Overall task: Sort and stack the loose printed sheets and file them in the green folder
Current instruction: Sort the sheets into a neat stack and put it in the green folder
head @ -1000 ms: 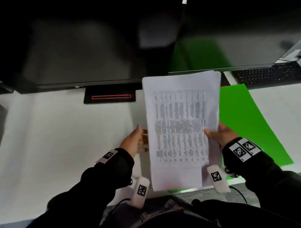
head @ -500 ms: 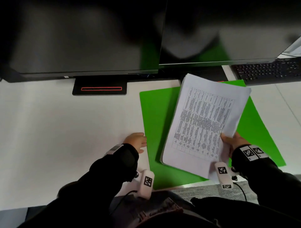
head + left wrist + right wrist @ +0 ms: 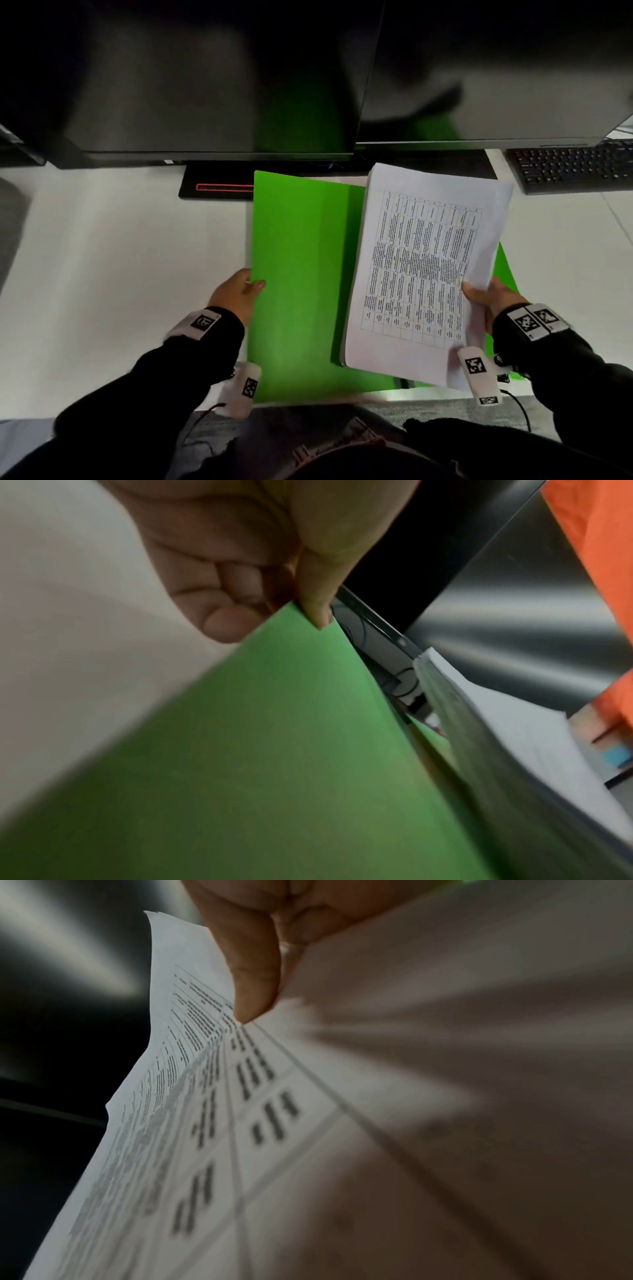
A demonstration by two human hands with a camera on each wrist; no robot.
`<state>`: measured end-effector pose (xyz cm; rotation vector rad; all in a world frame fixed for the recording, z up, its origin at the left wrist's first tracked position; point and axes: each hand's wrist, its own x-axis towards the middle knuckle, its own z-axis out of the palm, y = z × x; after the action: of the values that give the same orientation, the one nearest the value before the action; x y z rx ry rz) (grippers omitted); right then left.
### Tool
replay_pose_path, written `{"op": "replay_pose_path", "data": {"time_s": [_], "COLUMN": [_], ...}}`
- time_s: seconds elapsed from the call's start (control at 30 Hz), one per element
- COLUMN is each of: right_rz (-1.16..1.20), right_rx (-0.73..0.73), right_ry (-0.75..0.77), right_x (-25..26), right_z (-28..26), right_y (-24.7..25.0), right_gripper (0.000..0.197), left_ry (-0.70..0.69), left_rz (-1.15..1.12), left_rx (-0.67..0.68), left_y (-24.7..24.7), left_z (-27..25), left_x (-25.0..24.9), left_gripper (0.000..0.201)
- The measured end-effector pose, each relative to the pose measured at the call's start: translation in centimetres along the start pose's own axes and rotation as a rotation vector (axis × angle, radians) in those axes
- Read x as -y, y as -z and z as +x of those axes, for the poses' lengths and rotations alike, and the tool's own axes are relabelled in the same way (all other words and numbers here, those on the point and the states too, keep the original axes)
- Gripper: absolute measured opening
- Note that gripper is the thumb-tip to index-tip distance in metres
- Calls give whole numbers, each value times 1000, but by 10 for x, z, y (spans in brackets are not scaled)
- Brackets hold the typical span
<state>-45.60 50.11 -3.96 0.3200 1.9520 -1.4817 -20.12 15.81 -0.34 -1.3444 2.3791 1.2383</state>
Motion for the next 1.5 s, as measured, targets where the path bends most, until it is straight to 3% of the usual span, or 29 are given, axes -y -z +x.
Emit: {"op": "replay_pose_path", "data": {"time_s": [0.07, 0.17, 0.33, 0.5, 0.67, 0.77, 1.03, 1.27, 1.5], "right_rz": [-49, -139, -346, -373, -467, -480, -681, -792, -866], "right_rx": [37, 29, 2, 59, 52, 75, 36, 65, 93], "right_ry": [0, 1, 11, -26, 1, 0, 65, 42, -9], "right_x": [5, 13, 27, 32, 39, 41, 49, 51, 52], "right_z": [-3, -6, -16, -13, -16, -20, -32, -39, -36], "right_y": [-7, -22, -48, -70, -87, -97, -119, -134, -138], "right_gripper": [101, 45, 27, 45, 48, 47, 54, 58, 59], "left_ry": [11, 40, 84, 58, 97, 89, -97, -216, -304], "left_rz": [51, 110, 115, -150, -491, -464, -468, -499, -484], "left_rx": [-60, -102, -112, -72, 160, 254, 170, 256, 253], "left_y": [28, 67, 108, 129, 149, 151, 157, 148, 136], "left_z": [1, -1, -7, -12, -32, -48, -66, -85, -90], "left_x": [20, 48, 71, 77, 76, 81, 50, 11, -4], "left_gripper": [31, 30, 31, 17, 38, 50, 59, 72, 63]}}
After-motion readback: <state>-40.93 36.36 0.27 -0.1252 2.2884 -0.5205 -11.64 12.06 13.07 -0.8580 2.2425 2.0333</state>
